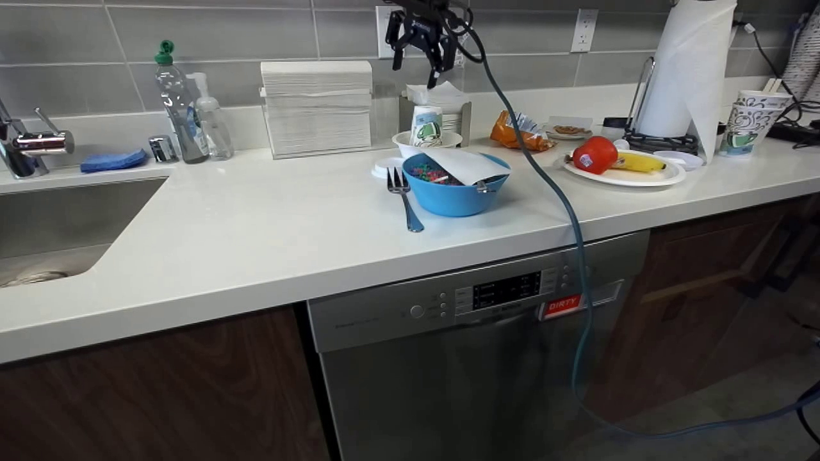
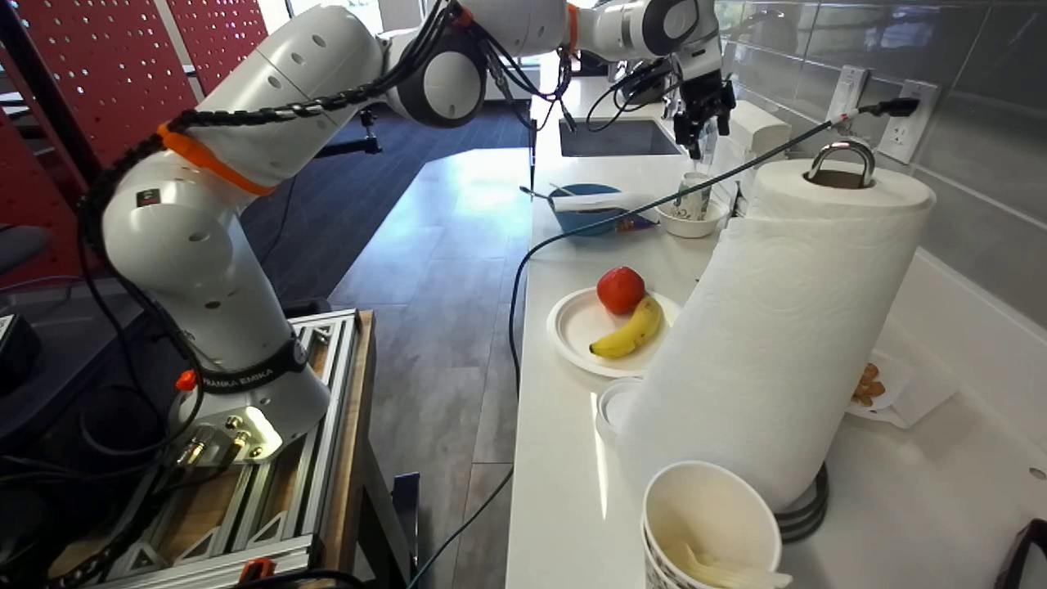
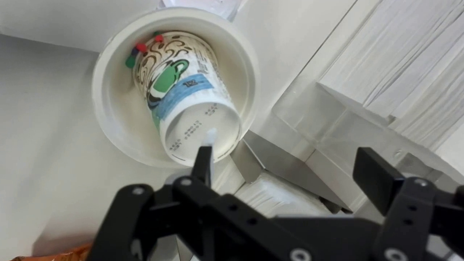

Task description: Tear a piece of paper towel from the roll and place it on top of the coffee cup on the left.

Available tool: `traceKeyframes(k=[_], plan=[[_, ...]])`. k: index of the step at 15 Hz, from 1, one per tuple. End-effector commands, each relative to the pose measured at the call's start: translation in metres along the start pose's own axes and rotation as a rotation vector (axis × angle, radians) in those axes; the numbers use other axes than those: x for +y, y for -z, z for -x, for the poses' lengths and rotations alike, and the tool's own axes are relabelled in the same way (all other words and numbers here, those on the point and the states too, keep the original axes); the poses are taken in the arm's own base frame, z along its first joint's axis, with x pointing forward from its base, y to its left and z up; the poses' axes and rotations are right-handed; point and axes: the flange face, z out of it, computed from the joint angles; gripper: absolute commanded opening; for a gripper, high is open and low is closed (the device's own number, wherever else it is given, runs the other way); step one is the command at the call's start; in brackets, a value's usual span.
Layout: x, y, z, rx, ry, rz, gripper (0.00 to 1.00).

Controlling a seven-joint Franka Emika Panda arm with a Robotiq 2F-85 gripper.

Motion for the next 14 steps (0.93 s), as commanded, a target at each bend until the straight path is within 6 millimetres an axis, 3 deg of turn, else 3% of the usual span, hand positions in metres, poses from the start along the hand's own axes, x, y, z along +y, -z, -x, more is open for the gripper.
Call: traceKeyframes(k=[1, 7, 14], plan=[[0.001, -0.022, 0.000, 0.010, -0.023, -0.011, 1.00], [0.014, -0.038, 0.010, -0.043, 0.018, 0.098, 1.00], [0.023, -0.037, 0.009, -0.060, 0.020, 0.188, 1.00]])
